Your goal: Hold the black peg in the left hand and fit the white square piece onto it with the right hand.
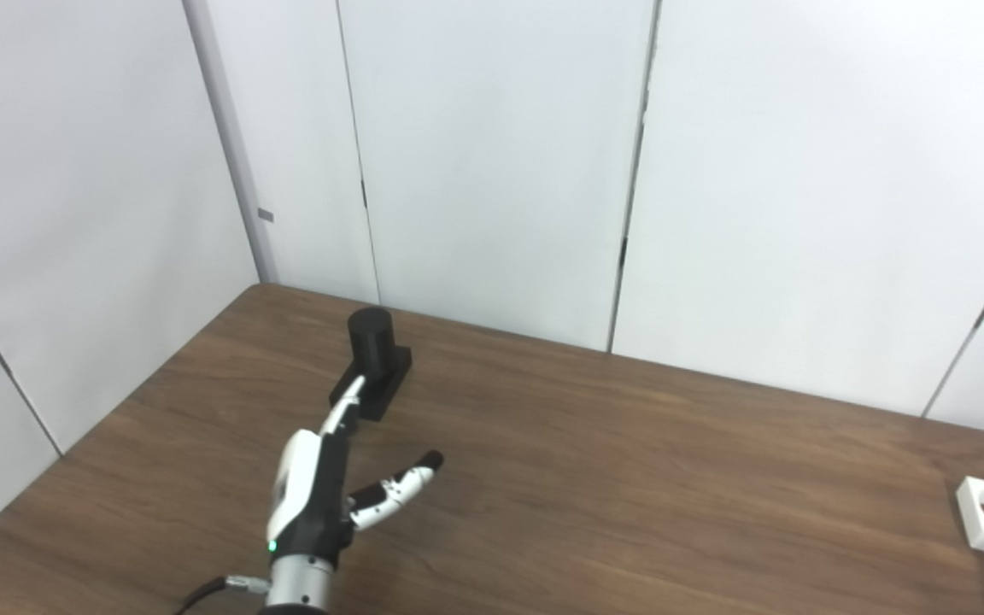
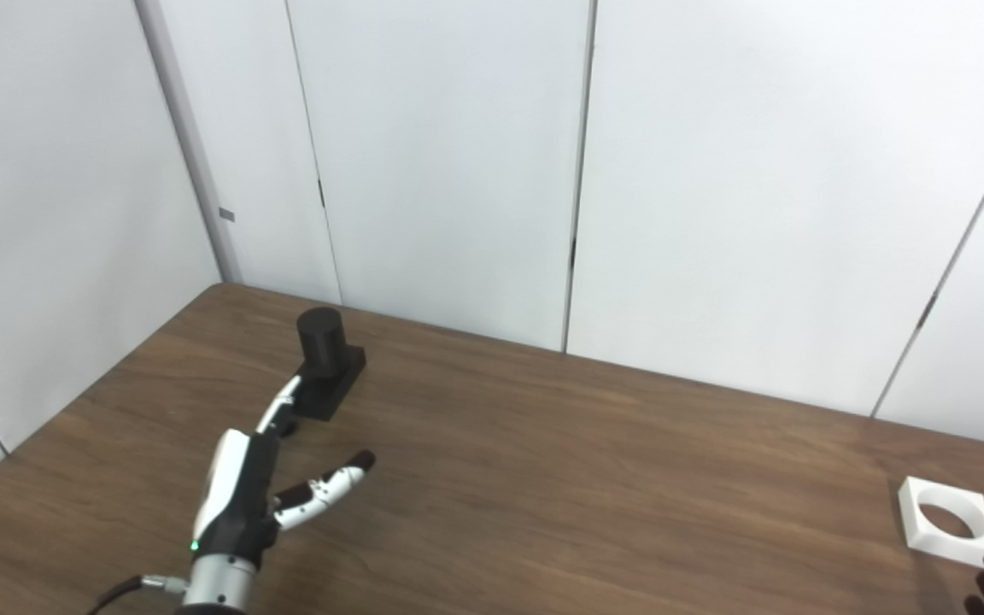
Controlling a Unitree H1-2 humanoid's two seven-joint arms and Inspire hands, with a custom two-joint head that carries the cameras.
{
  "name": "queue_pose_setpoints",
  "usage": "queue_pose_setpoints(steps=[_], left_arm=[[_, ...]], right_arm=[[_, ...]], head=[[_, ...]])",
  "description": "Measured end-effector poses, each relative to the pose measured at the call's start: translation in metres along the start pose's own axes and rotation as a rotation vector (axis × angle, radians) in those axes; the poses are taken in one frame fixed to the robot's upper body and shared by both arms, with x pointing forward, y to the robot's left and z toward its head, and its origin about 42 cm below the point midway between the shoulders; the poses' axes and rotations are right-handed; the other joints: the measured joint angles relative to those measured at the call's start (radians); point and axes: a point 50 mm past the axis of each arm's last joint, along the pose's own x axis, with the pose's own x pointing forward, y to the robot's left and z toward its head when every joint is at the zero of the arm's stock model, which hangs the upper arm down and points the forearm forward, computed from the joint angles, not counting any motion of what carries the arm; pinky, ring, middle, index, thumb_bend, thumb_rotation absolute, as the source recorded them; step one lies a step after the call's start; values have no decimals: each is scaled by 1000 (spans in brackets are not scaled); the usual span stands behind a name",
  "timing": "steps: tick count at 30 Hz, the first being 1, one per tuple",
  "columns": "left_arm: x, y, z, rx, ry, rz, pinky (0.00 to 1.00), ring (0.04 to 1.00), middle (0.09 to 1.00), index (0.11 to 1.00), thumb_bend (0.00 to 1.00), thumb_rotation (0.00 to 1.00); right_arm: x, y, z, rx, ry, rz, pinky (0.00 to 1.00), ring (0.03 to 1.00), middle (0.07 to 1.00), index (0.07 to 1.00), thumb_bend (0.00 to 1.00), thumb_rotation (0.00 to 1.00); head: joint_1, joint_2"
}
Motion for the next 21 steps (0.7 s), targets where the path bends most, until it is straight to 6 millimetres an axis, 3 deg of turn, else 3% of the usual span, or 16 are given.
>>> queue_pose_setpoints(steps=[12,18,21], left_arm=[[34,21,-7,210,26,113,796,941,975,897,873,469],[49,18,-13,291,69,136,795,944,979,889,904,530],[62,19,-16,369,76,170,852,954,973,890,906,547]], right_arm=[[0,1,0,-10,1,1,1000,1000,982,1000,738,1000],[-1,0,0,-10,0,-1,1000,1000,966,1000,701,982],[-2,1,1,-19,0,-1,1000,1000,970,1000,700,952]], head=[[-6,6],[-15,20],[-20,26]])
